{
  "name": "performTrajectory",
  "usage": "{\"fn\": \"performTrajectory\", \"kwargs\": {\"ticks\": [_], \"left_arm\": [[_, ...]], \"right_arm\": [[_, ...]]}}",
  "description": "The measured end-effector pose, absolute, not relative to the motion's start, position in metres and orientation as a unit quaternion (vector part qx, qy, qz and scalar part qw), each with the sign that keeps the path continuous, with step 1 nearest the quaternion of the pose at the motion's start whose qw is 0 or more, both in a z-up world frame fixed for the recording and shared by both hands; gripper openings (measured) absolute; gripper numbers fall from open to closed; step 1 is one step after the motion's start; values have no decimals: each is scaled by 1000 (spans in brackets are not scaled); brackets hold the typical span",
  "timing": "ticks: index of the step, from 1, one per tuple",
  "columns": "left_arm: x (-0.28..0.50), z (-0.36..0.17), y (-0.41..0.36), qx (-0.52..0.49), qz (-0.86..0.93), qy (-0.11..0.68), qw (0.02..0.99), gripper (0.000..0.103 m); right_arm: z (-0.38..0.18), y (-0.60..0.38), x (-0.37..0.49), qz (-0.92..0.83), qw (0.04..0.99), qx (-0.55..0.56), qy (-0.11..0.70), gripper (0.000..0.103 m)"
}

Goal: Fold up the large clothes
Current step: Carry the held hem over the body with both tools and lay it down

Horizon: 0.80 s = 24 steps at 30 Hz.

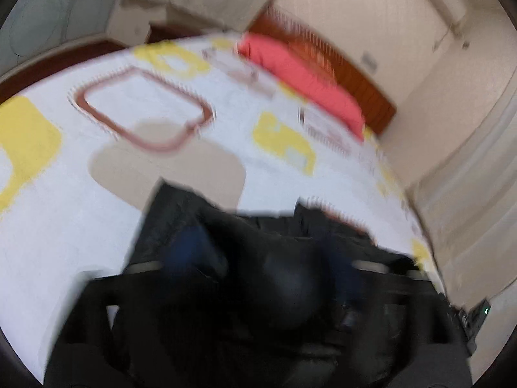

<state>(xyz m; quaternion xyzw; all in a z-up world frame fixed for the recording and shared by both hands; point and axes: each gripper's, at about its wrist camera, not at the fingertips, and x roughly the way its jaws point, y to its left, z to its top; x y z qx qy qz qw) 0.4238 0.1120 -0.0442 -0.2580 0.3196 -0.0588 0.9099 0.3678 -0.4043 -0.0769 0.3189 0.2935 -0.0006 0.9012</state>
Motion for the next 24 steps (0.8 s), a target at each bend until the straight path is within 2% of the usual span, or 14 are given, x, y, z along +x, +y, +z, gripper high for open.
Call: {"fn": "performTrajectory", "kwargs": {"ticks": [2,6,12,18,24], "left_arm": [[418,-33,115,-246,-64,299,920,90],[414,-32,110,-220,-60,317,921,90],[412,-52,72,-142,-73,357,920,90],[410,-57,37,-87,-100,353,926,90],[436,-68,37,-104,-79,379,916,90]], "right_arm": [[-71,-404,363,-11,911,304,279,69],[-65,-407,360,-23,910,312,271,69],[-73,-362,371,-18,922,224,315,68],[-59,-347,346,-9,946,209,248,68],[-78,-334,382,-26,937,156,311,68]]}}
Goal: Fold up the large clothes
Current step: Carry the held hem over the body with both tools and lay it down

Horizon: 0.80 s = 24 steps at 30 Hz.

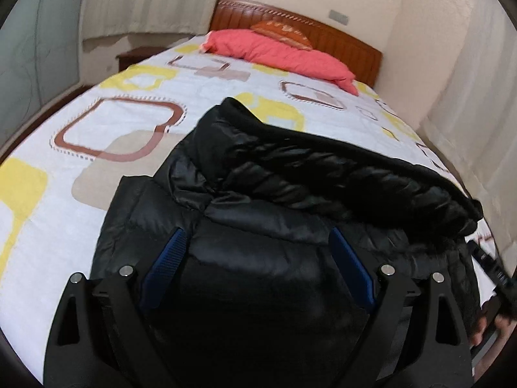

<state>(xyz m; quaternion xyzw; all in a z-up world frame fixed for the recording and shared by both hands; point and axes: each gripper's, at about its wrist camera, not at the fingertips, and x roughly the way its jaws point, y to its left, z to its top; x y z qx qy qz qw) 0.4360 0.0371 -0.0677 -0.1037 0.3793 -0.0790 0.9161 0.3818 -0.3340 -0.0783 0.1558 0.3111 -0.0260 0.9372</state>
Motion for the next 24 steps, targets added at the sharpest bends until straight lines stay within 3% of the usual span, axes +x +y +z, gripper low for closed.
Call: {"fn": "performTrajectory", "kwargs": {"ticks": [5,16,24], "left_arm": [[461,-72,44,-131,-38,397,908,89],[499,-108,22,-39,3,447,894,90],[476,-81,28,-97,4,409,907,87]], "right_arm": [[-84,-339,427,-50,924,157,345,68],[-132,-319,482,-107,892,63,435,68],[-93,-284,458,-68,923,29,378,68]]}}
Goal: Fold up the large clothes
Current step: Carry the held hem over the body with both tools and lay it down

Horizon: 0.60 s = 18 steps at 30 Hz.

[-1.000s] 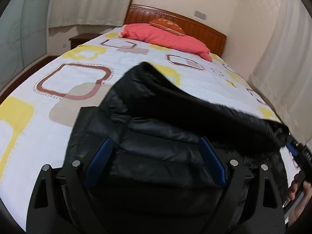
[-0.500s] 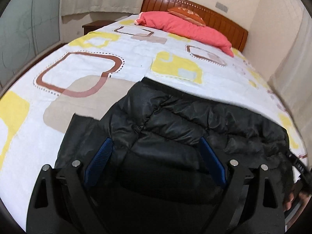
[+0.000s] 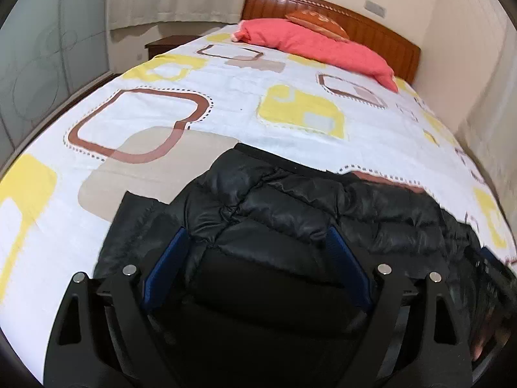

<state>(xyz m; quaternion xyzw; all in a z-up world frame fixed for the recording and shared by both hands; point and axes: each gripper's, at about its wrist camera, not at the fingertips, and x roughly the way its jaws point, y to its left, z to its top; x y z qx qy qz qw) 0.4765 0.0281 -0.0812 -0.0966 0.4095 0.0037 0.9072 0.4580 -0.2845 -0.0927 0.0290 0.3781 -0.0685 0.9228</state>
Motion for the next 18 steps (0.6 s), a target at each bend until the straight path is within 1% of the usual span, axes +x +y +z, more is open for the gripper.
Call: {"fn": "performTrajectory", "kwargs": {"ticks": [2,3,5,9,11,13,14,15,18], "left_arm": [[489,-98,24,-91,14,435,895,87],[494,-107,20,-76,17,441,894,89],[497,-108,16,-64,25,449,891,89],[478,-87,24,-73,5,437,896,88],[466,-82,39,-90,9,422,902,88],[470,-97,55,-117,22,431,894,88],[474,-107,59,-134,14,438,889,90],[479,-112,58,-133,14,446,885,90],[479,-104,51,-108,25,451,886,89]], "right_arm": [[-103,-270,468,-54,916,17,397,68],[-118,-265,477,-51,907,9,418,68],[-132,-268,487,-45,899,26,436,69],[-114,-289,465,-63,902,49,425,69],[-109,-305,447,-98,905,40,413,69],[-118,-324,439,-126,900,48,415,70],[-128,-335,439,-112,898,77,417,71],[-133,-339,439,-109,898,88,417,71],[-125,-332,446,-118,893,63,429,71]]}}
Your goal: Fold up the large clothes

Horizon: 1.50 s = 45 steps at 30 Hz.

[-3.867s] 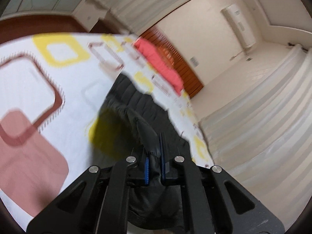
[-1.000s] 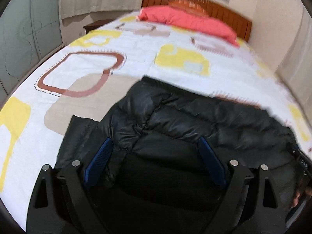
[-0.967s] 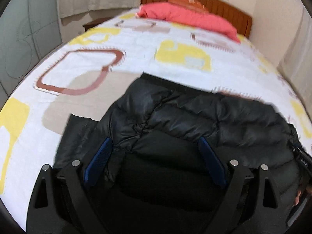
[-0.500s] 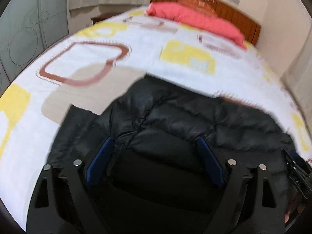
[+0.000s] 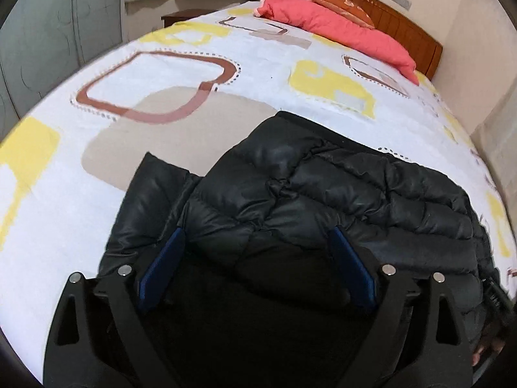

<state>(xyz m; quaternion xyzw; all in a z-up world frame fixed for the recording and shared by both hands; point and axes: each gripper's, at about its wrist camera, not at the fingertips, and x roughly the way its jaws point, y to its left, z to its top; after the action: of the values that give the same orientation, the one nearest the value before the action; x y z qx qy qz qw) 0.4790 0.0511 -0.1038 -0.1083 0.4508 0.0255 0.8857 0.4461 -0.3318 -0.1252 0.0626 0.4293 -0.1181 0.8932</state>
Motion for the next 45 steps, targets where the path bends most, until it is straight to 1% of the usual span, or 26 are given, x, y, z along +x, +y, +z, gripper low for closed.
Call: {"fn": "performTrajectory", "kwargs": {"ticks": [2,4,8,11,15,16,18,19,22,23,24,25,26,27,28,29,30,33,45], "left_arm": [[463,-92,60,-130,21,447,885,88],[433,-76,80,-173,19,426,888,88],[366,-63,123,-244,36,387,888,89],[306,-80,154,-312,68,381,868,90],[248,-116,164,-415,57,391,819,90],[242,-124,161,-433,50,393,810,90],[239,-126,155,-433,46,382,815,90],[244,-124,151,-426,44,380,820,90],[267,-129,137,-447,11,383,808,90],[274,-132,133,-447,18,390,804,79],[278,-134,132,-444,33,392,805,65],[281,-135,131,-442,46,395,804,62],[282,-135,132,-444,49,393,803,51],[282,-133,131,-444,42,391,805,40],[281,-131,129,-439,36,392,808,36],[278,-127,128,-431,31,391,813,30],[276,-125,126,-425,28,390,816,26],[260,-120,128,-433,24,389,813,24],[142,-111,146,-415,11,410,812,24]], "right_arm": [[-113,-338,432,-108,894,89,425,71],[-97,-348,406,-106,899,117,409,72],[-79,-373,340,-129,903,149,381,76],[-85,-397,289,-148,893,182,384,76],[-113,-417,230,-145,864,269,400,76],[-124,-419,218,-139,854,300,401,76],[-136,-418,208,-117,842,349,394,77],[-141,-417,210,-110,838,360,395,77],[-141,-413,225,-97,843,370,379,77],[-142,-412,233,-97,843,374,374,75],[-142,-411,239,-99,843,374,373,70],[-144,-411,240,-102,843,375,370,53],[-146,-410,243,-101,839,382,375,45],[-146,-410,244,-99,837,389,372,41],[-143,-407,242,-91,840,390,366,32],[-140,-406,239,-87,844,385,363,27],[-136,-404,235,-80,849,379,359,25],[-128,-403,219,-72,852,379,353,22],[-128,-389,114,-57,839,391,374,22]]}}
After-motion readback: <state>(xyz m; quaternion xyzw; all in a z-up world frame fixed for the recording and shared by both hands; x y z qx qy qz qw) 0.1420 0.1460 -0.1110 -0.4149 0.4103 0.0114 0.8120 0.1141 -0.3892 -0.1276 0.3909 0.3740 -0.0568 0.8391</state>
